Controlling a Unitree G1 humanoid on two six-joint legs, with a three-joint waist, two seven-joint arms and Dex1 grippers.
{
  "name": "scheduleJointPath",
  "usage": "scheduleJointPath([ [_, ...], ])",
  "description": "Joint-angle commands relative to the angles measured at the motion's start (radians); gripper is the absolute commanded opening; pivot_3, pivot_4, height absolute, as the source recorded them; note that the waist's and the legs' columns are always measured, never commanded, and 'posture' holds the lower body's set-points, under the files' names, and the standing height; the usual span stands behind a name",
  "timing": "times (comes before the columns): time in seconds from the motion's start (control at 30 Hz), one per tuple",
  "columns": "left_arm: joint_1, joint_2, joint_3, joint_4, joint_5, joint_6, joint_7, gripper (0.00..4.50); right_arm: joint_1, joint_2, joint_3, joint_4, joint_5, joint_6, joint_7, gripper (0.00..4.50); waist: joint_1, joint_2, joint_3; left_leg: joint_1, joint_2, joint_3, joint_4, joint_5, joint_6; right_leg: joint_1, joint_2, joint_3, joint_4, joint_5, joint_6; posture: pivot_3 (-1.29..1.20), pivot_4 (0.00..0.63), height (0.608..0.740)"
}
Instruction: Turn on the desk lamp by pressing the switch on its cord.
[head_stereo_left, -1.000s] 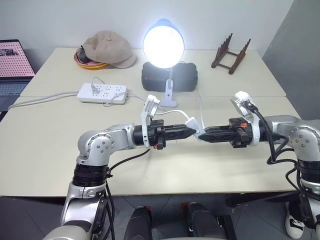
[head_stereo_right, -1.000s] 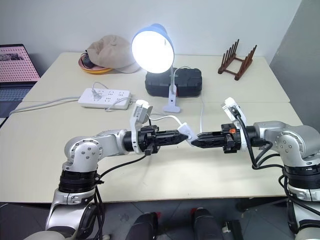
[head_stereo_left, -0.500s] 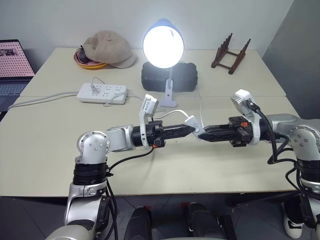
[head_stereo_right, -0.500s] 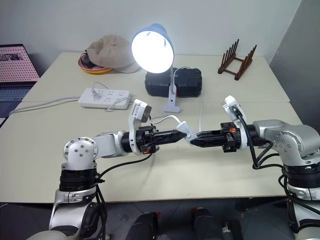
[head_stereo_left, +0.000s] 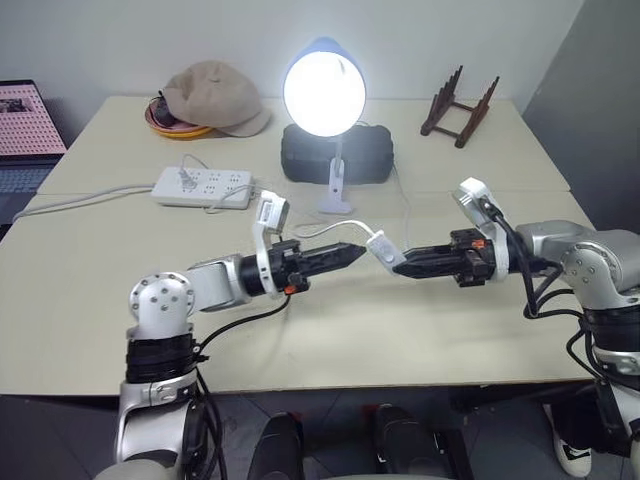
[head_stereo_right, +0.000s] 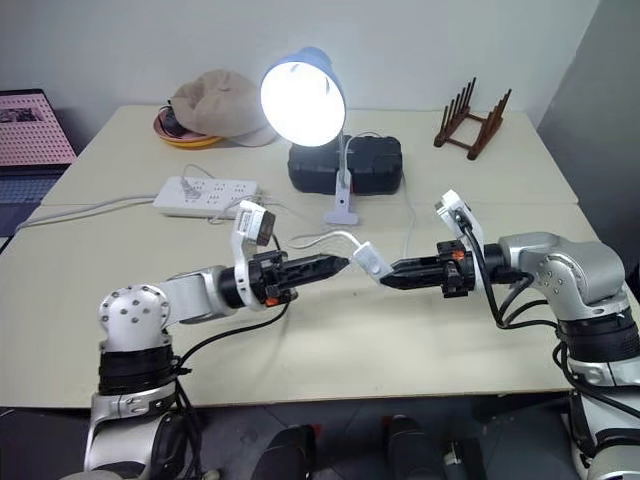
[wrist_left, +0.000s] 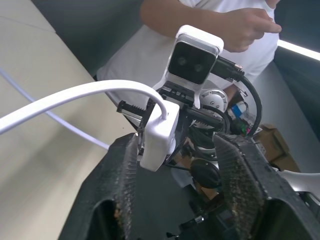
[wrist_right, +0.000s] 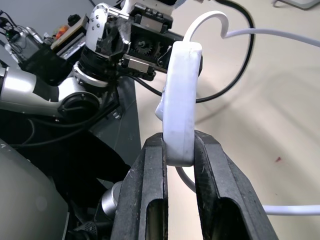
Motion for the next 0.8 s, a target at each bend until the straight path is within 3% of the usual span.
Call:
scheduleJointPath([
  [0.03, 0.056, 0.106, -0.021, -0.157, 0.115, -0.128, -0.056, 3.61, -0.049, 0.002, 0.073, 0.080, -0.163, -0.202, 0.021, 0.34, 0.000, 0.000, 0.000, 0.000, 0.000, 0.000, 0.000, 0.000, 0.000, -0.001, 0.000, 0.000, 0.000, 0.000, 0.000, 0.00, 0.150, 0.740],
  [0.2, 0.150, 0.301, -0.159, -0.322, 0.433, -0.420, -0.190, 4.47, -0.126, 0.078, 0.250, 0.406, -0.547, -0.679, -0.079, 0.34, -0.007, -0.001, 0.000, 0.001, 0.000, 0.002, -0.001, 0.000, -0.001, -0.001, 0.000, 0.001, -0.002, -0.003, -0.005, 0.00, 0.150, 0.740],
  [0.33, 0.160, 0.376, -0.210, -0.350, 0.573, -0.570, -0.252, 4.47, -0.201, 0.129, 0.303, 0.638, -0.674, -0.891, -0.029, 0.34, 0.000, 0.000, 0.000, -0.001, 0.000, 0.004, -0.001, 0.000, -0.001, -0.002, -0.001, 0.002, -0.003, -0.003, -0.005, 0.00, 0.150, 0.740],
  [0.53, 0.148, 0.401, -0.223, -0.321, 0.664, -0.654, -0.283, 4.47, -0.254, 0.174, 0.301, 0.787, -0.733, -1.013, 0.035, 0.34, 0.002, 0.000, 0.001, -0.002, 0.000, 0.003, -0.003, 0.000, -0.001, -0.003, -0.001, 0.001, -0.003, 0.000, 0.000, 0.00, 0.150, 0.740],
  [0.57, 0.149, 0.402, -0.220, -0.316, 0.669, -0.656, -0.286, 4.50, -0.257, 0.179, 0.291, 0.796, -0.734, -1.019, 0.034, 0.90, 0.002, 0.000, 0.001, -0.002, 0.000, 0.003, -0.004, 0.000, -0.001, -0.003, -0.001, 0.001, -0.003, 0.000, 0.000, 0.00, 0.150, 0.740],
  [0.8, 0.105, 0.435, -0.221, -0.248, 0.724, -0.672, -0.330, 4.50, -0.183, 0.059, 0.192, 0.574, -0.659, -0.955, 0.142, 2.60, 0.007, 0.001, 0.002, -0.002, 0.000, 0.003, -0.003, 0.000, -0.001, -0.003, -0.001, 0.001, -0.002, 0.000, 0.000, 0.00, 0.150, 0.740],
])
